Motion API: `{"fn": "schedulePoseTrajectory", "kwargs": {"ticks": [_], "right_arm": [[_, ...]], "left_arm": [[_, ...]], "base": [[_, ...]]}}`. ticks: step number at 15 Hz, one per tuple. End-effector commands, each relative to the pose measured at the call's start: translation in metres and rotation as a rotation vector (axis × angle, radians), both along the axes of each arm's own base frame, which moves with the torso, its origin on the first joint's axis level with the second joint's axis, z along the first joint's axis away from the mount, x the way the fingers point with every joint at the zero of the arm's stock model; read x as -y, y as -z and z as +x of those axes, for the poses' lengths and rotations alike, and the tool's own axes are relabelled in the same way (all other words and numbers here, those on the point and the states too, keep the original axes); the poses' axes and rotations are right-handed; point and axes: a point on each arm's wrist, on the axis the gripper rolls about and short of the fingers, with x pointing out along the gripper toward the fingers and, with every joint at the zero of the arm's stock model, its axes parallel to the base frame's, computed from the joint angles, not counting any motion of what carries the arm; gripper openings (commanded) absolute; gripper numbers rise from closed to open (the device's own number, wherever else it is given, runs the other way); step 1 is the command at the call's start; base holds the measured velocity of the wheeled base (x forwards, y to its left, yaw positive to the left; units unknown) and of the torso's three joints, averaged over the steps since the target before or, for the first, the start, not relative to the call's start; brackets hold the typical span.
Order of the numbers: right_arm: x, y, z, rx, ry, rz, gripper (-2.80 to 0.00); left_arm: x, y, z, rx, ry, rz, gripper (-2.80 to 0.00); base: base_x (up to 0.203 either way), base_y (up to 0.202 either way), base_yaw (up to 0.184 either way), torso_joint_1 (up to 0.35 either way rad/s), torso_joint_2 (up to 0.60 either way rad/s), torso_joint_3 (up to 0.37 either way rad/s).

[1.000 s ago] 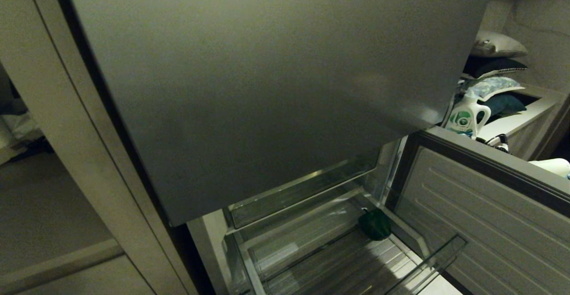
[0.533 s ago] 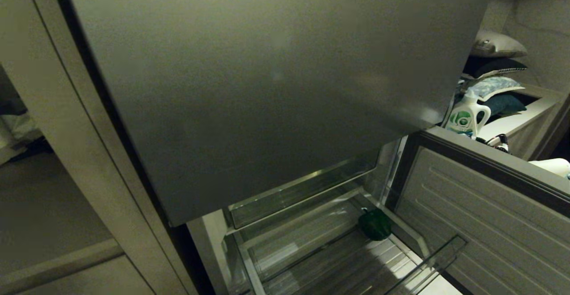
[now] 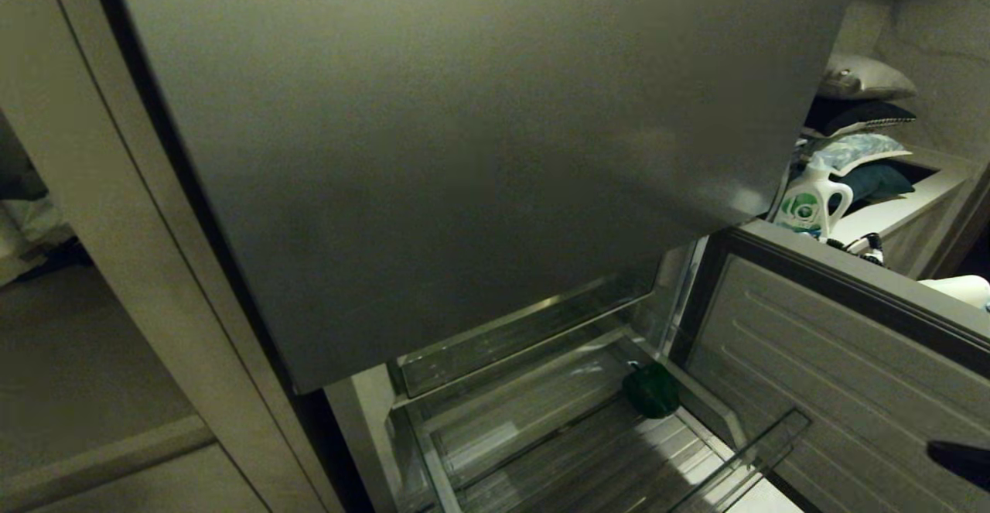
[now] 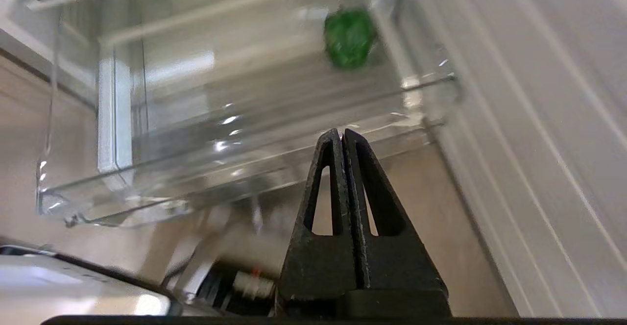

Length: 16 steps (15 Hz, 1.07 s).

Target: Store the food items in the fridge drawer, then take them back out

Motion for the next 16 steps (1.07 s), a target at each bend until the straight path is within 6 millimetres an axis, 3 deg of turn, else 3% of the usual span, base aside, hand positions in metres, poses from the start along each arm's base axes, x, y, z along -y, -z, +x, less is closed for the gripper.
{"fn": "schedulePoseTrajectory", "kwargs": {"ticks": [1,3,5,12,13,16], "right_arm": [[-0.012,0.017,0.082,-0.264,-0.02,-0.034,-2.8],[-0.02,0.025,0.119,-0.326,-0.026,-0.054,-2.8],[-0.025,0.037,0.142,-0.368,-0.054,-0.096,-2.8],[-0.037,0.075,0.195,-0.427,-0.129,-0.165,-2.8],[-0.039,0.081,0.202,-0.413,-0.13,-0.164,0.0],[-0.043,0.094,0.216,-0.397,-0.15,-0.173,0.0]], "left_arm": [[0.0,0.0,0.0,-0.002,0.0,0.0,-2.8],[0.0,0.0,0.0,-0.008,0.0,0.003,-2.8],[0.0,0.0,0.0,-0.016,0.001,0.003,-2.8],[0.0,0.0,0.0,-0.002,0.0,0.0,-2.8],[0.0,0.0,0.0,-0.002,0.001,-0.002,-2.8],[0.0,0.0,0.0,-0.002,0.001,-0.002,-2.8]], "base": [[0.0,0.0,0.0,0.0,0.0,0.0],[0.0,0.0,0.0,0.0,0.0,0.0],[0.0,0.0,0.0,0.0,0.0,0.0],[0.0,0.0,0.0,0.0,0.0,0.0],[0.0,0.0,0.0,0.0,0.0,0.0],[0.0,0.0,0.0,0.0,0.0,0.0]]}}
